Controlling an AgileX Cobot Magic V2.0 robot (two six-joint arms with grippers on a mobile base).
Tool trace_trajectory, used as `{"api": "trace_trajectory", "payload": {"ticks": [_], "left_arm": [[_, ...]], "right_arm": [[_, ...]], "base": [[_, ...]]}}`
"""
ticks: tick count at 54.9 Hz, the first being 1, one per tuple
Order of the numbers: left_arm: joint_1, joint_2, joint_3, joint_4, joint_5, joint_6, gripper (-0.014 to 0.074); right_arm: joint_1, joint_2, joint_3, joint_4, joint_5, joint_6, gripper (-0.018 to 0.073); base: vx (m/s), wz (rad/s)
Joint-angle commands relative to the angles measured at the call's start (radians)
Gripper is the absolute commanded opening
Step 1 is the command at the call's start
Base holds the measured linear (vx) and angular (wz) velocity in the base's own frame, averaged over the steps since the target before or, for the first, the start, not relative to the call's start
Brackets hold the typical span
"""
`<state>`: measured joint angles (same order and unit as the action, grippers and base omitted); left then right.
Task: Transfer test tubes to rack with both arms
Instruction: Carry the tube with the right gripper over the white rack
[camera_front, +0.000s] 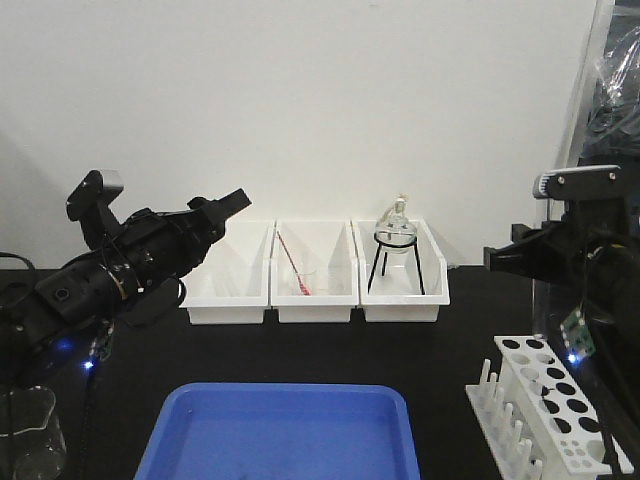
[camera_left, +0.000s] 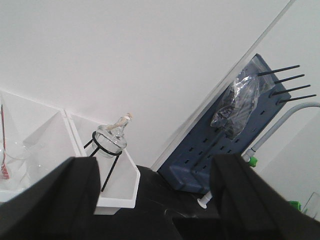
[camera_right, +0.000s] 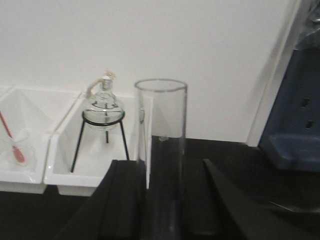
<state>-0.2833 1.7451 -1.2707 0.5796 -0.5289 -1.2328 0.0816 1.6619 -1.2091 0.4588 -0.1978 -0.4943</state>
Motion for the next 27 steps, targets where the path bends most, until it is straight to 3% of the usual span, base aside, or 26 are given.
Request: {"api": "trace_trajectory", "payload": {"ticks": [1, 10, 16, 21, 27], "left_arm": [[0.000, -0.055, -0.033, -0.018, -0.059, 0.001, 0.0589], [0.000, -0.055, -0.033, -0.018, -0.052, 0.003, 0.0589], [0.000, -0.055, -0.033, -0.018, -0.044, 0.018, 0.0589], [0.000, -0.055, -0.033, -0.019, -0.042, 0.057, 0.0589], [0.000, -0.055, -0.033, -0.020, -0.037, 0.063, 0.0589]], "right_arm": [[-0.006, -0.039, 0.013, -0.084, -0.126, -0.007, -0.0011], [-0.028, -0.014, 0.013, -0.210, -0.135, 0.114, -0.0011], [-0.094, -0.009, 0.013, -0.328, -0.159, 0.315, -0.0011], [-0.155, -0.009, 0.013, -0.555, -0.167, 0.547, -0.0011], [-0.222, -0.006, 0.013, -0.982, -0.252, 0.958, -0.0011]], "base": [[0.00, 0.00], [0.00, 0.00], [0.00, 0.00], [0.00, 0.00], [0.00, 0.00]]}}
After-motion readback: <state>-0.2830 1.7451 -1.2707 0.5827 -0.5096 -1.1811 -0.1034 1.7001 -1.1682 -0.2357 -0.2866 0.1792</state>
